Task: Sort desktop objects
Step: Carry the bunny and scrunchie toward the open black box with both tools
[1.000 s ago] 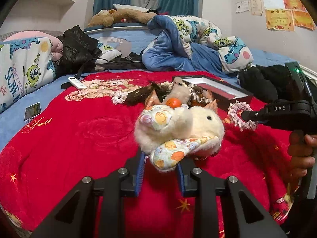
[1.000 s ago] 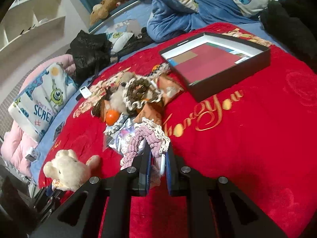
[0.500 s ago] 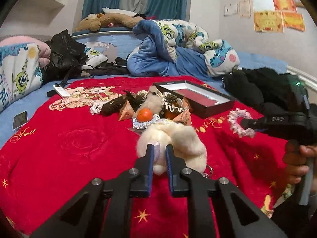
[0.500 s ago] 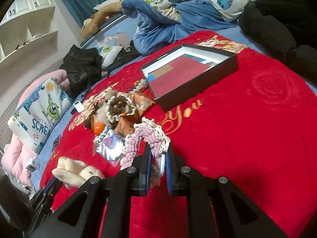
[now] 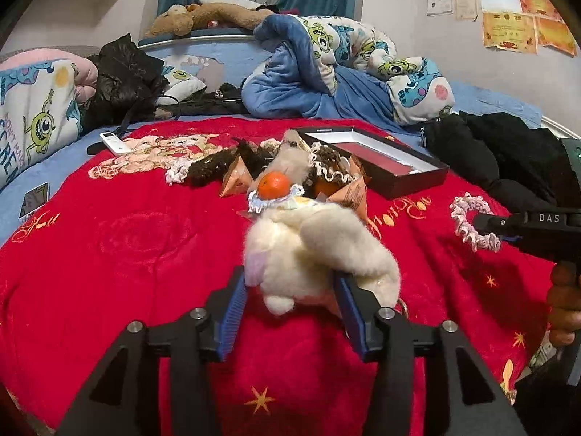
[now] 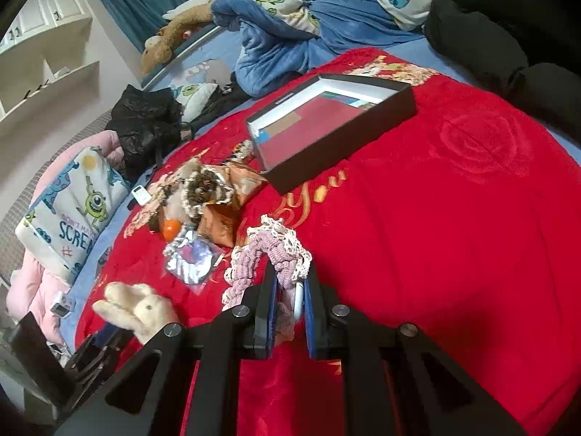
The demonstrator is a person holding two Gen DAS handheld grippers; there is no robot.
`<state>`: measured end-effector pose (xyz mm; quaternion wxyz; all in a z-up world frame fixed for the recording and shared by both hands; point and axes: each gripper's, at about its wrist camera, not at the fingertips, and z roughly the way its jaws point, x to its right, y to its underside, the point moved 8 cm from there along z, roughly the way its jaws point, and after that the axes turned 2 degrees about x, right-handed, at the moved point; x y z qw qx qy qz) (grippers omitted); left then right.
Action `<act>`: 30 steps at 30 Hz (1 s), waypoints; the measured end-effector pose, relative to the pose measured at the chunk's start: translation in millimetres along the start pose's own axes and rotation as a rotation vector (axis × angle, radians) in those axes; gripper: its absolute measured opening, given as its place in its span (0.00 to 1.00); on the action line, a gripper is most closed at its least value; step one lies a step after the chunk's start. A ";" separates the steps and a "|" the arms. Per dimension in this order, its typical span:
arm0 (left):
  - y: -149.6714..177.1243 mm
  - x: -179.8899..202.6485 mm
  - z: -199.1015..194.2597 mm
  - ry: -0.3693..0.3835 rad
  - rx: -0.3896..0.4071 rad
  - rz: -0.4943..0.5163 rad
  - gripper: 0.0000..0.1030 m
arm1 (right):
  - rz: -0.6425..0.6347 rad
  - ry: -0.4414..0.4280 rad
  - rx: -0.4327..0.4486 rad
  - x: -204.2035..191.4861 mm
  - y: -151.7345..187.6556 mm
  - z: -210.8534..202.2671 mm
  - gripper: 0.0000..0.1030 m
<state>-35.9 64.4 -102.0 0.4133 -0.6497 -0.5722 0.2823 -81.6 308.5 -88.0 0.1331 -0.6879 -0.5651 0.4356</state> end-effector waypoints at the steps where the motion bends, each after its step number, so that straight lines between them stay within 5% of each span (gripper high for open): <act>1: -0.4 0.1 1.5 0.000 0.000 0.003 0.53 | -0.007 -0.005 -0.002 -3.7 0.4 1.4 0.12; 21: -15.2 37.9 70.9 0.182 -0.105 -0.172 0.69 | 0.034 -0.087 -0.044 -16.5 -1.3 13.6 0.13; 25: -13.5 59.1 80.0 0.188 -0.117 -0.107 0.67 | 0.040 -0.081 -0.047 -14.9 -1.6 16.1 0.13; 27: -11.9 76.7 80.5 0.218 -0.124 -0.057 0.52 | 0.047 -0.080 -0.045 -12.7 -2.6 15.8 0.13; 30: -11.5 94.7 77.7 0.158 -0.098 0.039 0.49 | 0.056 -0.070 -0.035 -7.8 -5.0 13.8 0.13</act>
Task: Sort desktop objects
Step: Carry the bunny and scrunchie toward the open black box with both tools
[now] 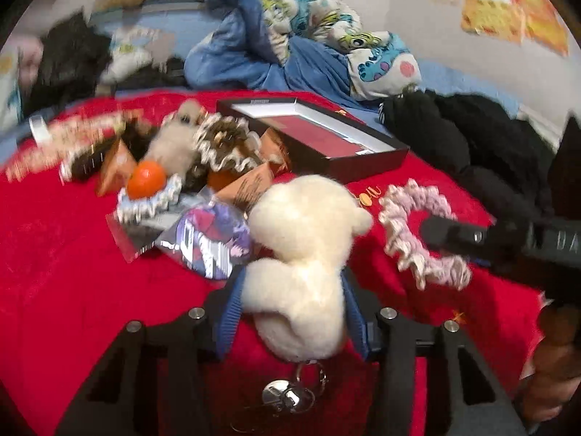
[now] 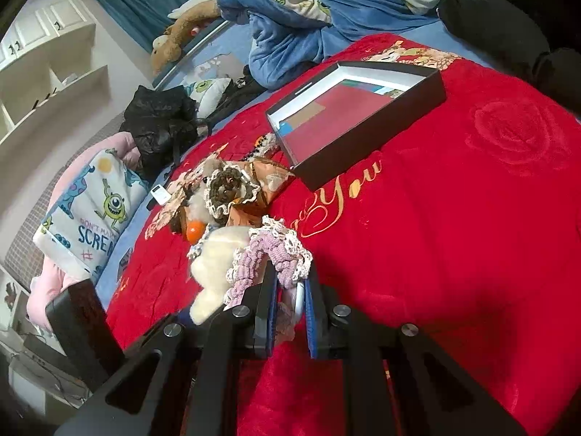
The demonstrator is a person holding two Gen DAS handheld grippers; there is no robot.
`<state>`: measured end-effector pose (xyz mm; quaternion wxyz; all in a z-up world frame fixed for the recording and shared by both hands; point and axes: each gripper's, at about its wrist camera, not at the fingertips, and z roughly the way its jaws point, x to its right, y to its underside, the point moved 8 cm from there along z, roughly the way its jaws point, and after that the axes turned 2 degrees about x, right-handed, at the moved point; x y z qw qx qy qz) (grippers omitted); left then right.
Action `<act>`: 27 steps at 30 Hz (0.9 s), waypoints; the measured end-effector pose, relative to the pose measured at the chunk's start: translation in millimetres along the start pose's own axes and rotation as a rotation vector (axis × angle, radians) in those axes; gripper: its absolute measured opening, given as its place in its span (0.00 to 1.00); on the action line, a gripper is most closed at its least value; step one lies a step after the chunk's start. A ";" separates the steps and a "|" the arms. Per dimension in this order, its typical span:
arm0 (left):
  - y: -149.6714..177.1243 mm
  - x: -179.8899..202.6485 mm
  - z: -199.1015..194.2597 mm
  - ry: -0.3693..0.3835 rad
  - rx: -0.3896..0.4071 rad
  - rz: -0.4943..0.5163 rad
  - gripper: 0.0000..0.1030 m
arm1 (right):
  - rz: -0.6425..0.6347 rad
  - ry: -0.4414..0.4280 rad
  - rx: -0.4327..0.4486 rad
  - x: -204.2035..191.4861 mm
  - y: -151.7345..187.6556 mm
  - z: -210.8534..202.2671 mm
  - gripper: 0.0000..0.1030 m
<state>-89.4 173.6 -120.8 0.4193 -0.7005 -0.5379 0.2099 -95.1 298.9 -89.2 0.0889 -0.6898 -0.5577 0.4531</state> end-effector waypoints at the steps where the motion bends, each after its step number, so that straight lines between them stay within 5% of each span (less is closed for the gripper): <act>1: -0.2 4.9 -0.6 -0.021 0.008 0.029 0.48 | 0.001 0.006 0.004 1.5 -0.6 -1.0 0.13; 27: -0.4 -20.0 -45.9 -0.065 0.049 -0.021 0.37 | -0.014 0.010 0.056 -15.1 -9.0 -6.8 0.13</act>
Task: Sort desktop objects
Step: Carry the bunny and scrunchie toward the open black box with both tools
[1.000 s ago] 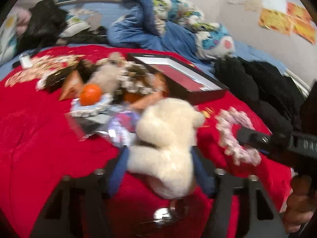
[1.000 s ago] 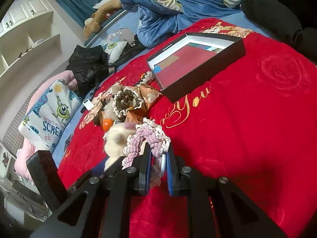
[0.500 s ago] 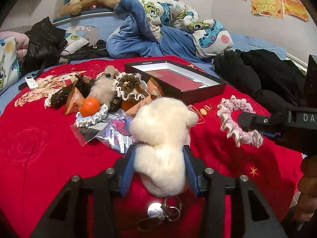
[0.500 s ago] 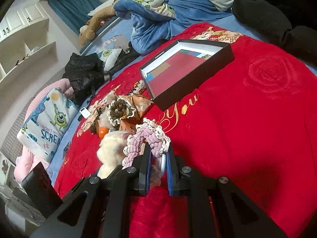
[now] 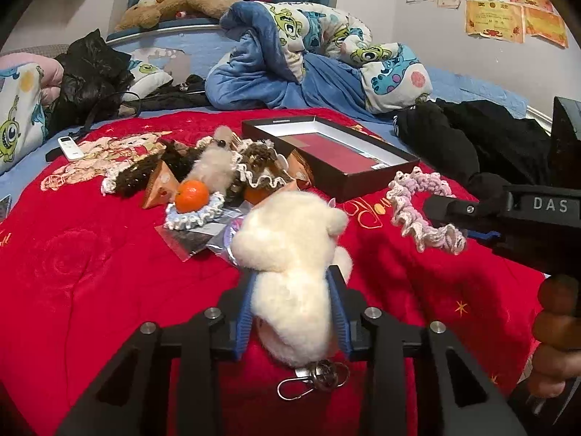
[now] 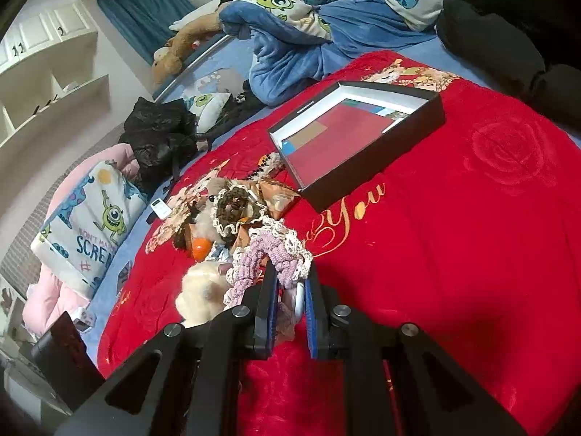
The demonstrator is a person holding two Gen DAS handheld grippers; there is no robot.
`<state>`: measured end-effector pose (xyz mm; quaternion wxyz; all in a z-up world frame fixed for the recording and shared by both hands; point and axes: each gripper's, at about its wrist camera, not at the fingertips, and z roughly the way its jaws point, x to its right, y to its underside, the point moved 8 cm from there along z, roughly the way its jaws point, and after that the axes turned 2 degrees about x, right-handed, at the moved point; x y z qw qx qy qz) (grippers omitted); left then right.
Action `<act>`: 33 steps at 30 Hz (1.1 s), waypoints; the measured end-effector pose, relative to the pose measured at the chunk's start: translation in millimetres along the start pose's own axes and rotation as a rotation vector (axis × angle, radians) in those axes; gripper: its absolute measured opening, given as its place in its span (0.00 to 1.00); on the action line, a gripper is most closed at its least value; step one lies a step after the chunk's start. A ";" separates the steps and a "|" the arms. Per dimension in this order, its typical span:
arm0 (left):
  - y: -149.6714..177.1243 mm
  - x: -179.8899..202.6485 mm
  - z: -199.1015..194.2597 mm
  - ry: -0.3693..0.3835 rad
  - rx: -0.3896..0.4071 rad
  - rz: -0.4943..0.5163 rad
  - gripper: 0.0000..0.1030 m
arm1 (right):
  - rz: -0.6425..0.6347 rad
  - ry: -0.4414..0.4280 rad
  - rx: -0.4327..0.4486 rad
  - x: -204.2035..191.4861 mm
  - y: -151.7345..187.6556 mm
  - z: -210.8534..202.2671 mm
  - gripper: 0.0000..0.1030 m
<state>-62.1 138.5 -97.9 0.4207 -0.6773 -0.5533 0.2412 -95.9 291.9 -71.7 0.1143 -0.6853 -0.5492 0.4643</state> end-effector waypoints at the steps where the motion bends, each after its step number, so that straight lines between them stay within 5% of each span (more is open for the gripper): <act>1: 0.1 -0.7 -1.6 0.003 -0.002 -0.003 0.37 | -0.001 -0.001 0.001 -0.3 0.2 -0.2 0.13; 11: -5.3 3.2 -21.3 0.010 0.014 -0.040 0.36 | 0.012 -0.006 0.012 6.2 -1.4 -9.6 0.13; 19: -17.2 45.0 -23.1 -0.004 0.012 -0.026 0.36 | 0.022 0.008 0.065 14.4 -8.3 -37.6 0.13; 33: -32.7 113.8 -64.2 0.092 0.043 0.034 0.36 | 0.054 0.062 0.189 59.2 -29.3 -113.5 0.13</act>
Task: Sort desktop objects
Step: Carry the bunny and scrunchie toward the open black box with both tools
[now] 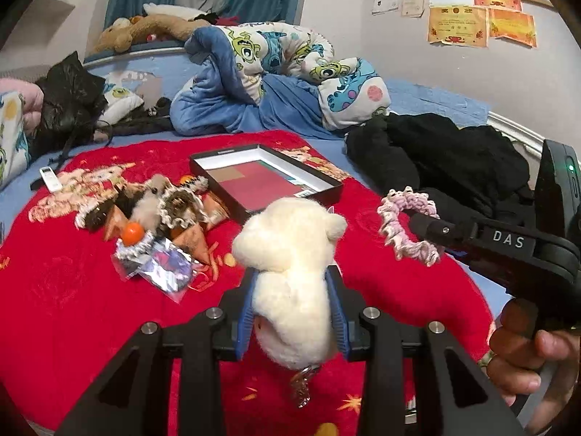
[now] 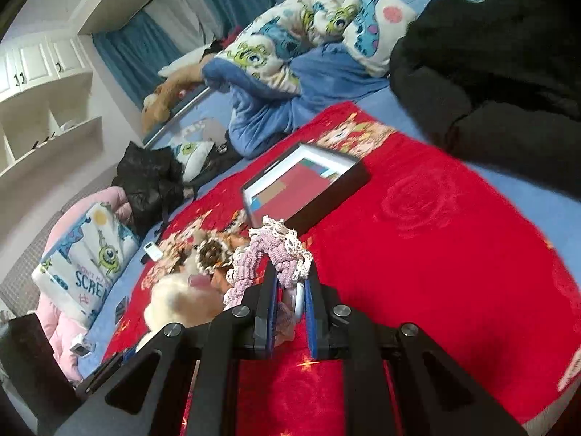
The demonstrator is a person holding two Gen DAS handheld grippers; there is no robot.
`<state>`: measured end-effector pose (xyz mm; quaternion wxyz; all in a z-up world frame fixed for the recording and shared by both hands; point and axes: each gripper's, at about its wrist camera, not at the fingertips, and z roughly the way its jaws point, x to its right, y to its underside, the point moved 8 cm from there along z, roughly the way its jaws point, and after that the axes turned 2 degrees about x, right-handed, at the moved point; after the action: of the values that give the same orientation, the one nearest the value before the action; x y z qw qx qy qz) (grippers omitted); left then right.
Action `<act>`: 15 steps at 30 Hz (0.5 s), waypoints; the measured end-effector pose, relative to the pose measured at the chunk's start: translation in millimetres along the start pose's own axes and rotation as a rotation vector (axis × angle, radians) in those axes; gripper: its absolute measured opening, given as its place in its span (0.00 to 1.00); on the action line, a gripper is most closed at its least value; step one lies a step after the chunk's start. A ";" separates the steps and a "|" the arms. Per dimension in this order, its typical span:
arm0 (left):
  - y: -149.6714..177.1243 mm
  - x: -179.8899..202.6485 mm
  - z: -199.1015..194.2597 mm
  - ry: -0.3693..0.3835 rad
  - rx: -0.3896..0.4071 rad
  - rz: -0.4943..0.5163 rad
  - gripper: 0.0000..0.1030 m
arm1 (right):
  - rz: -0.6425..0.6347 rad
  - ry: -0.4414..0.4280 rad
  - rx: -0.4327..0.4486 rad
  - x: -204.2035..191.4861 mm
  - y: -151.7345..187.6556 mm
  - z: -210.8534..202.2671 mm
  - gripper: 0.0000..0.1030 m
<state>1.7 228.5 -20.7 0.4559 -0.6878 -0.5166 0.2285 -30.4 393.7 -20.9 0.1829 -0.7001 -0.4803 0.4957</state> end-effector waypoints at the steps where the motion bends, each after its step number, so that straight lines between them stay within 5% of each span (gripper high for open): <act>1: 0.1 3.1 -0.4 -0.001 0.001 0.006 0.36 | 0.011 0.001 0.009 4.1 -0.7 -2.5 0.13; 9: -15.4 20.0 4.0 0.031 0.019 0.003 0.36 | 0.046 0.043 0.020 23.6 -3.0 -1.8 0.13; 15: -33.8 15.3 13.4 0.025 0.029 0.007 0.36 | 0.099 -0.012 -0.013 21.9 -5.5 15.7 0.13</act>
<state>-20.3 249.5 4.4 0.4717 -0.6856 -0.5050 0.2289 -45.8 411.5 -35.1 0.1508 -0.7210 -0.4494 0.5054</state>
